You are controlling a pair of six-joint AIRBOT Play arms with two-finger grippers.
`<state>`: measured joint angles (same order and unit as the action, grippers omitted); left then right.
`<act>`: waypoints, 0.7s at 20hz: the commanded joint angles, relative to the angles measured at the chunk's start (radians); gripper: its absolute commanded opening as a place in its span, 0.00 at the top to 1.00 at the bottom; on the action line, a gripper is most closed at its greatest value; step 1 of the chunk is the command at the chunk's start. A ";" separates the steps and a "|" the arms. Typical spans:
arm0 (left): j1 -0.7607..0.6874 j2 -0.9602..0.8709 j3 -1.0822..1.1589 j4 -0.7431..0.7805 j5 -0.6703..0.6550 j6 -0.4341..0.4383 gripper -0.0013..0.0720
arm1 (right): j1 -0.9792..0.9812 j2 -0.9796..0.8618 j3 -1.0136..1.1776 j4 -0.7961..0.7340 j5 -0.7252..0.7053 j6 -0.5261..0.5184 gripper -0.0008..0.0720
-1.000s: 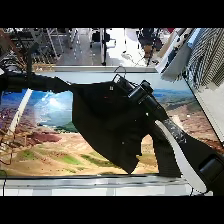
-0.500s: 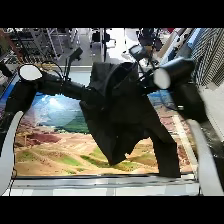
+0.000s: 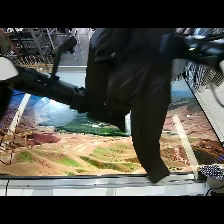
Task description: Fold the clothes and pants, and hang the long-sleeved shirts on hangers.
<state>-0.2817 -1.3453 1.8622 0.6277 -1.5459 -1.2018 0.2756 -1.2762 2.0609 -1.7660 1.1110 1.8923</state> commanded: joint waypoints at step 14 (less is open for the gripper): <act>-0.001 0.150 -0.001 0.793 -0.022 -0.048 0.50 | -1.193 0.209 0.002 -0.446 0.176 0.095 0.97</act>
<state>-0.2821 -1.1965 1.8614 1.3045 -1.5677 -1.2503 -0.7483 -1.0855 2.0628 -2.1799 1.4559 1.9175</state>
